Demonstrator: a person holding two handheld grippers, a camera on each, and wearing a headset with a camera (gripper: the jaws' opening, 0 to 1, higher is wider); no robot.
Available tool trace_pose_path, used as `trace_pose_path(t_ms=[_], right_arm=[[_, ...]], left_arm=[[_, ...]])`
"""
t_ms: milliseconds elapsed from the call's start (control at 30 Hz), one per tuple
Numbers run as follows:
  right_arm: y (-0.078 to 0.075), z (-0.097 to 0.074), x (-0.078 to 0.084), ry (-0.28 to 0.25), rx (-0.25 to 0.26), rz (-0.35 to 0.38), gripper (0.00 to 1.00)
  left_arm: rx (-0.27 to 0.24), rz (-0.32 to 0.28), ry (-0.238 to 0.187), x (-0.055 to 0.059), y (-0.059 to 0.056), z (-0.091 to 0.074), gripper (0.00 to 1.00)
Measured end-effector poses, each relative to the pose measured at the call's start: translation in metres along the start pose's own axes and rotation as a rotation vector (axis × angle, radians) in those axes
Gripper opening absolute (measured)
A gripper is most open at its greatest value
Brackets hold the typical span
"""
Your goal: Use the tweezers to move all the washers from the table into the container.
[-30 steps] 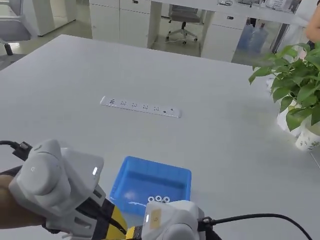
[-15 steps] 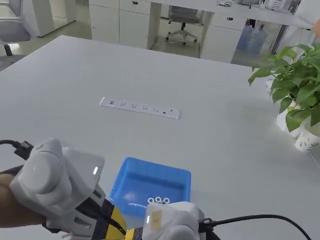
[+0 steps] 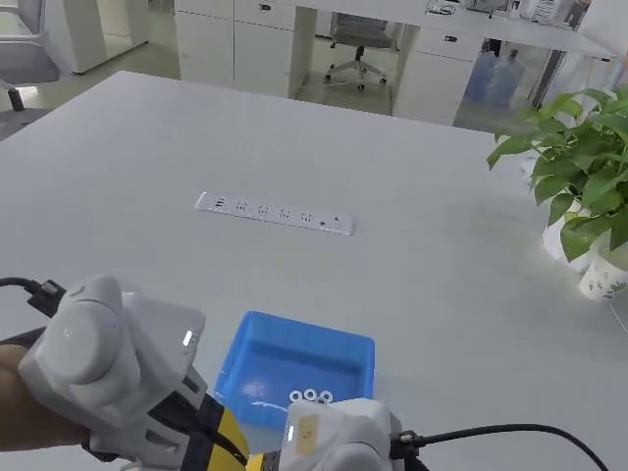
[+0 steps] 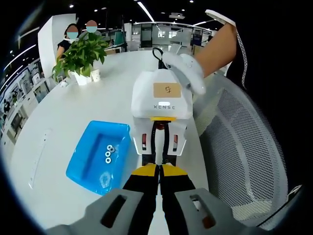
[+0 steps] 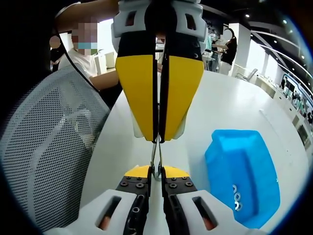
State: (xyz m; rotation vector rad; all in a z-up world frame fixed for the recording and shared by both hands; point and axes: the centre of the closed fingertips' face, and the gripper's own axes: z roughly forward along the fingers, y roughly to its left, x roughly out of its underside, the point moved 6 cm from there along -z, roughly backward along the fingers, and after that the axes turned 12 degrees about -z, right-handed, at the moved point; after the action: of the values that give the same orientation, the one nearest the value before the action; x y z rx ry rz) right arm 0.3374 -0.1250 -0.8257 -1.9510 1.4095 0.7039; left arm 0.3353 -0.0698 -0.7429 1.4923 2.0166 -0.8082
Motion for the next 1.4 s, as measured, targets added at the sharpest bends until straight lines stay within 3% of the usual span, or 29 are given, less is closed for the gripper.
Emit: trace_pose_path(t_ms=[700, 1400], right_arm=[[-0.001, -0.003, -0.003, 0.002, 0.007, -0.01, 0.09], [-0.012, -0.023, -0.014, -0.008, 0.043, -0.016, 0.09]], left_arm=[[-0.002, -0.004, -0.002, -0.003, 0.0, -0.003, 0.04], [0.002, 0.026, -0.011, -0.026, 0.001, -0.014, 0.04]])
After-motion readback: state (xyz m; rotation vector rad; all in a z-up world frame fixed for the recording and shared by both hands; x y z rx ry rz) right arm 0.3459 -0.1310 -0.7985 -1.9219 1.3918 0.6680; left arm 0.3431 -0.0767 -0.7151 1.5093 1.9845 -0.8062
